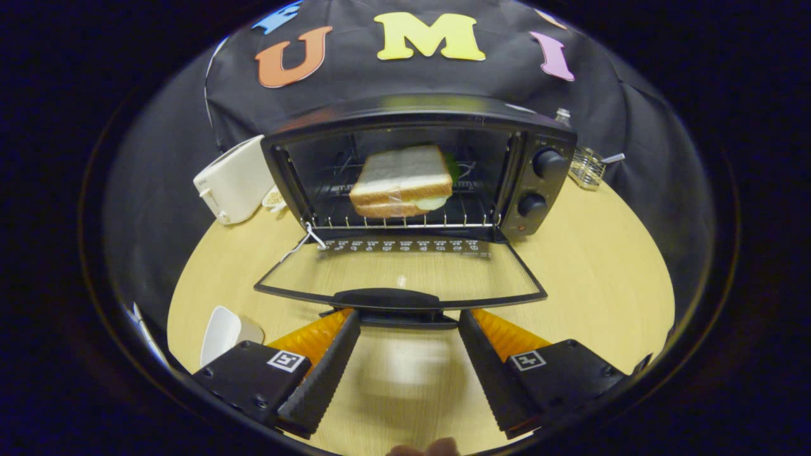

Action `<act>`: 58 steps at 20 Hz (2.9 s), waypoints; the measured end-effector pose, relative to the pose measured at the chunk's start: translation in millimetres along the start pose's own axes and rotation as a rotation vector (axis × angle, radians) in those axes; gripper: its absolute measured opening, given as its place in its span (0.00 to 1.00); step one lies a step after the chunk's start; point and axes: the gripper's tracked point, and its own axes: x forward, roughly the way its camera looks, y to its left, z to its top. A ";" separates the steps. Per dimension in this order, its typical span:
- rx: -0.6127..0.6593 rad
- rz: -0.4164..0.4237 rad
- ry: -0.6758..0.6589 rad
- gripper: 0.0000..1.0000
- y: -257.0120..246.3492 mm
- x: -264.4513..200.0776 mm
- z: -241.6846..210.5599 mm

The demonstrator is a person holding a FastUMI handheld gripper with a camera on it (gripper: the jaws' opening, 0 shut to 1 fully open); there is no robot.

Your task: Open the toaster oven, put the food inside, and close the toaster oven door.

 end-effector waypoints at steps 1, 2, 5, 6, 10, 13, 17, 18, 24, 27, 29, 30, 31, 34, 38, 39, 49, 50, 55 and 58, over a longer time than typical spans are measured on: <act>0.000 0.001 -0.022 1.00 1.0 -6.2 10.3; 0.000 0.002 -0.047 1.00 1.6 -10.8 24.2; 0.002 -0.004 -0.144 1.00 3.7 -18.3 76.5; -0.009 -0.017 -0.170 1.00 2.8 -19.3 93.2; -0.016 -0.013 -0.276 1.00 11.6 -42.2 156.0; -0.016 -0.013 -0.378 1.00 19.5 -80.7 197.3; -0.007 -0.005 -0.500 1.00 31.5 -146.8 234.0; -0.007 -0.008 -0.528 1.00 32.7 -165.1 241.8; -0.015 -0.033 -0.669 1.00 37.4 -265.5 264.1; 0.005 -0.061 -0.694 1.00 36.2 -296.0 250.5; 0.042 -0.057 -0.679 1.00 36.5 -306.7 233.3; 0.070 -0.052 -0.676 1.00 36.6 -311.7 225.2; 0.086 -0.049 -0.671 1.00 35.6 -315.0 218.3; 0.096 -0.073 -0.686 1.00 24.2 -328.4 206.0; 0.103 -0.105 -0.691 1.00 11.9 -337.5 202.8; 0.103 -0.108 -0.693 1.00 11.9 -338.9 202.1; 0.089 -0.039 -0.657 1.00 43.6 -323.9 197.2; 0.089 -0.038 -0.656 1.00 44.4 -323.2 195.9; 0.075 -0.021 -0.652 1.00 54.1 -316.6 201.6; 0.072 -0.007 -0.652 1.00 59.9 -313.6 202.5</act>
